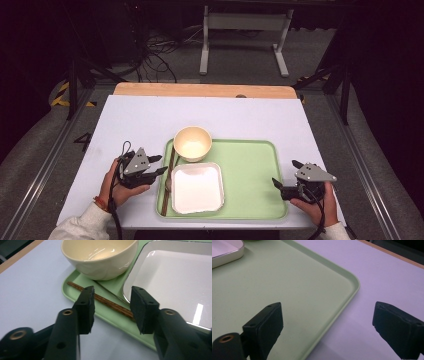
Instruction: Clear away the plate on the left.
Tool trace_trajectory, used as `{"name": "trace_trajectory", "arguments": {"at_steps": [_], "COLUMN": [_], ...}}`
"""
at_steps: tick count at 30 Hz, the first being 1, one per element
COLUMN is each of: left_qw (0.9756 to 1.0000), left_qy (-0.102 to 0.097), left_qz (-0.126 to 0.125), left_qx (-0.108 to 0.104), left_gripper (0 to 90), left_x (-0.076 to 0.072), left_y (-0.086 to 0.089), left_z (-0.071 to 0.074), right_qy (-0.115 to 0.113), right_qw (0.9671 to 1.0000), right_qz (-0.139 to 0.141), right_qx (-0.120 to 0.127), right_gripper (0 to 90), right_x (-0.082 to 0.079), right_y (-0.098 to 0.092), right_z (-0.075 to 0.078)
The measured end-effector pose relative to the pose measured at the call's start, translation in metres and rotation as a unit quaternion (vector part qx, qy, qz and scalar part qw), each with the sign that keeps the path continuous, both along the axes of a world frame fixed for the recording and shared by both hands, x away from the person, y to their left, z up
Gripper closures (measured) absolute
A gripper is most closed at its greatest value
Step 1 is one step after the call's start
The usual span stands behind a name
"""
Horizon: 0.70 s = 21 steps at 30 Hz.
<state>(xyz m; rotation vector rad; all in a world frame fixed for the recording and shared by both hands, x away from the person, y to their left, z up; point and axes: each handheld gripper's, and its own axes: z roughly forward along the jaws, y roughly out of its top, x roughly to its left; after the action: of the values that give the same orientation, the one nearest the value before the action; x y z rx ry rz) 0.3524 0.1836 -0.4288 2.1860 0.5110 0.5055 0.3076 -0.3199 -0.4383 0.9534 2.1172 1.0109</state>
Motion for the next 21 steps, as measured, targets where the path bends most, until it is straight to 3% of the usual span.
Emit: {"name": "trace_trajectory", "arguments": {"at_steps": [2,14,21], "left_qw": [0.9999,0.9985,0.9967], "left_qy": [-0.005,0.003,0.009], "left_qz": [0.011,0.054,0.079], "left_qx": [-0.001,0.002,-0.015], "left_gripper": [48.2,28.2,20.6], "left_x": [-0.001,-0.001,0.001], "left_y": [0.003,0.025,0.045], "left_z": [0.0,-0.008,-0.014], "right_qy": [-0.001,-0.005,-0.004], "right_qw": [1.0,0.9999,0.9997], "right_qz": [-0.001,-0.013,-0.021], "right_qx": [0.0,0.007,0.009], "right_gripper": [10.0,9.2,8.6], "right_x": [0.0,0.003,0.005], "right_y": [0.0,-0.005,-0.009], "right_z": [0.0,0.001,0.0]}}
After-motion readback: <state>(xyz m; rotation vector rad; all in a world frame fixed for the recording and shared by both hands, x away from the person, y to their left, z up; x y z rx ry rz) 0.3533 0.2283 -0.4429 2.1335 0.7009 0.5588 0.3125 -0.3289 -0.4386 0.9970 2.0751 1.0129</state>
